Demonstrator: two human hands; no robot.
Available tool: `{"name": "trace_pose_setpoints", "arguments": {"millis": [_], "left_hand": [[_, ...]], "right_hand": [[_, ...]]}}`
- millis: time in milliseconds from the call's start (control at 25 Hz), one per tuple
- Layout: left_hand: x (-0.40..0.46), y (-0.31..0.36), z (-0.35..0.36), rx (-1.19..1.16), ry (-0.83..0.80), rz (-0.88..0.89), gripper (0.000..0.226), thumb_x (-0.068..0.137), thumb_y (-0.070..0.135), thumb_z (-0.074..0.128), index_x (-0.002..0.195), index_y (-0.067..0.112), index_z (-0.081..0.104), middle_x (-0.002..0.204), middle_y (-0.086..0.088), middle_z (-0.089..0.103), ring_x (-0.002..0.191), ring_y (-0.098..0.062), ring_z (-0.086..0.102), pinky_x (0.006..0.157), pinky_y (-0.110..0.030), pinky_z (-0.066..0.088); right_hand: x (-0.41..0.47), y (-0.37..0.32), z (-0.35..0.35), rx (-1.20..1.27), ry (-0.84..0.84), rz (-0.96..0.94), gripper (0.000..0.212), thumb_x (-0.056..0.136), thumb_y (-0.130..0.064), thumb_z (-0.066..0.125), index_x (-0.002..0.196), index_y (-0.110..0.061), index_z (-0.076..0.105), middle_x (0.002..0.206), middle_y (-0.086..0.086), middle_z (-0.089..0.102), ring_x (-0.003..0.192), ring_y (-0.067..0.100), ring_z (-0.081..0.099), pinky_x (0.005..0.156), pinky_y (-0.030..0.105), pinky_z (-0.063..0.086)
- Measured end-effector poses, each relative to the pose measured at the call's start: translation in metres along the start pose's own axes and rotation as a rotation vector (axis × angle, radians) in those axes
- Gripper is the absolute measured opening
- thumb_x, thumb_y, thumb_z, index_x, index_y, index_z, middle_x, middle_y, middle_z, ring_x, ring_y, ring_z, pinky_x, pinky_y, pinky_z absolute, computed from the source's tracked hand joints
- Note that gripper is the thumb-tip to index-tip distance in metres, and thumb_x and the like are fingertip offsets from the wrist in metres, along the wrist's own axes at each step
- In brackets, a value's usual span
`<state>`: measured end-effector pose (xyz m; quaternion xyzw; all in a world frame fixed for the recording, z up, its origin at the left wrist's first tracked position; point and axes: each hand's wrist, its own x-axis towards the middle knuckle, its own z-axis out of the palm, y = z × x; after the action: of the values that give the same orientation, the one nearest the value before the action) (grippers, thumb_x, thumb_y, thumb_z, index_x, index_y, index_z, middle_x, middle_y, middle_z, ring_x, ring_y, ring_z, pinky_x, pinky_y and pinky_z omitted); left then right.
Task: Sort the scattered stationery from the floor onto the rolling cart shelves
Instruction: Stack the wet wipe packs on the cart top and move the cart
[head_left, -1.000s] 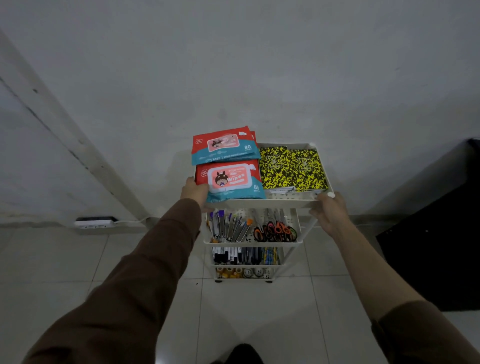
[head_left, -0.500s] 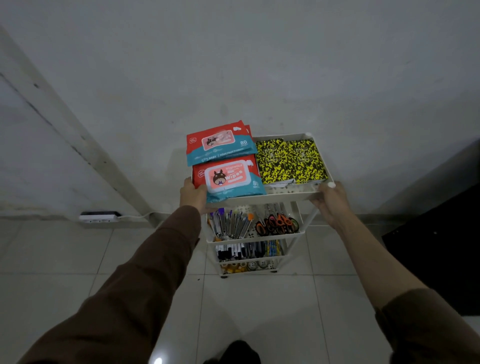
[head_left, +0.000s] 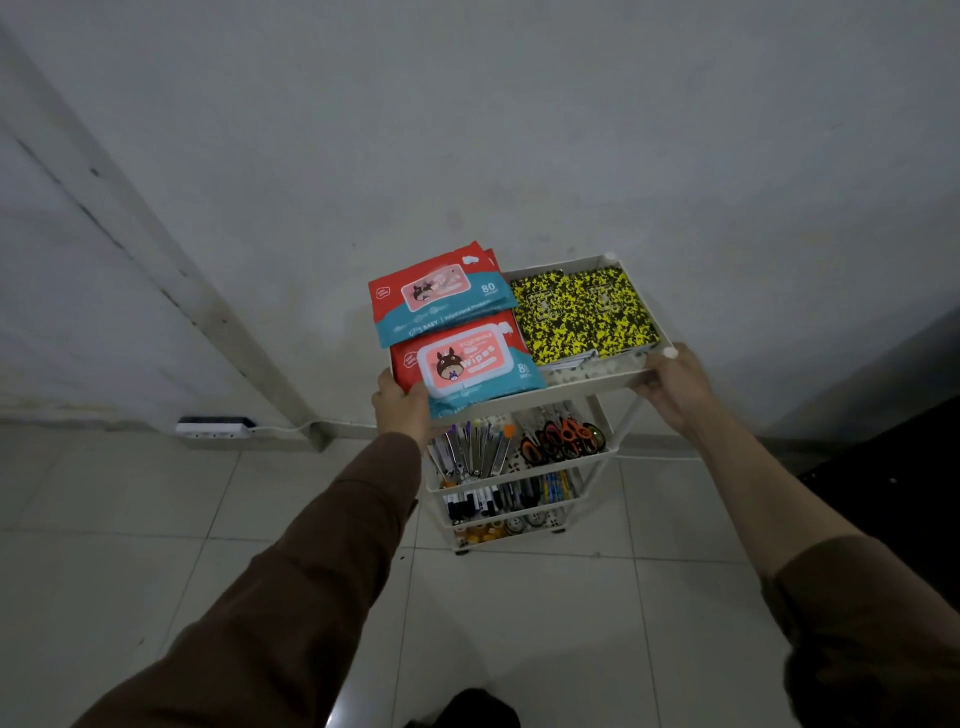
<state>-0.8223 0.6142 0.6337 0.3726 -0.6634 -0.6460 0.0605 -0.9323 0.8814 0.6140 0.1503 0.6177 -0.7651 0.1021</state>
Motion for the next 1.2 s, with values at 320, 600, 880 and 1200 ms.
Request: {"name": "trace_pose_setpoints", "arguments": {"millis": [320, 600, 880, 1200], "left_hand": [[0.006, 0.002, 0.014, 0.013, -0.024, 0.017, 0.039, 0.096, 0.013, 0.042, 0.135, 0.011, 0.034, 0.134, -0.017, 0.041, 0.121, -0.035, 0.048, 0.096, -0.056, 0.045], [0.021, 0.018, 0.038, 0.066, -0.103, 0.028, 0.034, 0.096, 0.016, 0.044, 0.130, 0.013, 0.040, 0.131, -0.015, 0.045, 0.117, -0.031, 0.051, 0.097, -0.054, 0.045], [0.040, 0.035, 0.045, 0.120, -0.168, 0.056, 0.029, 0.096, 0.014, 0.045, 0.125, 0.012, 0.043, 0.126, -0.016, 0.053, 0.113, -0.032, 0.056, 0.093, -0.054, 0.048], [0.050, 0.039, 0.042, 0.075, -0.201, -0.010, 0.030, 0.095, 0.015, 0.046, 0.125, 0.014, 0.043, 0.126, -0.014, 0.055, 0.111, -0.033, 0.057, 0.089, -0.053, 0.051]], "right_hand": [[0.012, -0.004, -0.011, -0.021, 0.013, -0.014, 0.024, 0.089, 0.009, 0.037, 0.108, -0.004, 0.042, 0.086, 0.013, 0.050, 0.075, 0.020, 0.053, 0.052, 0.021, 0.055], [0.009, -0.003, -0.028, 0.018, 0.100, -0.032, 0.024, 0.088, 0.009, 0.036, 0.109, -0.002, 0.040, 0.109, 0.020, 0.046, 0.091, 0.028, 0.054, 0.071, 0.032, 0.056], [0.003, -0.001, -0.024, 0.110, 0.186, -0.019, 0.018, 0.090, 0.008, 0.037, 0.087, -0.009, 0.039, 0.098, 0.014, 0.044, 0.097, 0.026, 0.049, 0.097, 0.047, 0.046], [-0.001, -0.013, -0.028, -0.170, 0.142, 0.123, 0.013, 0.092, -0.008, 0.049, 0.100, -0.011, 0.040, 0.102, 0.015, 0.047, 0.089, 0.030, 0.057, 0.086, 0.048, 0.051]]}}
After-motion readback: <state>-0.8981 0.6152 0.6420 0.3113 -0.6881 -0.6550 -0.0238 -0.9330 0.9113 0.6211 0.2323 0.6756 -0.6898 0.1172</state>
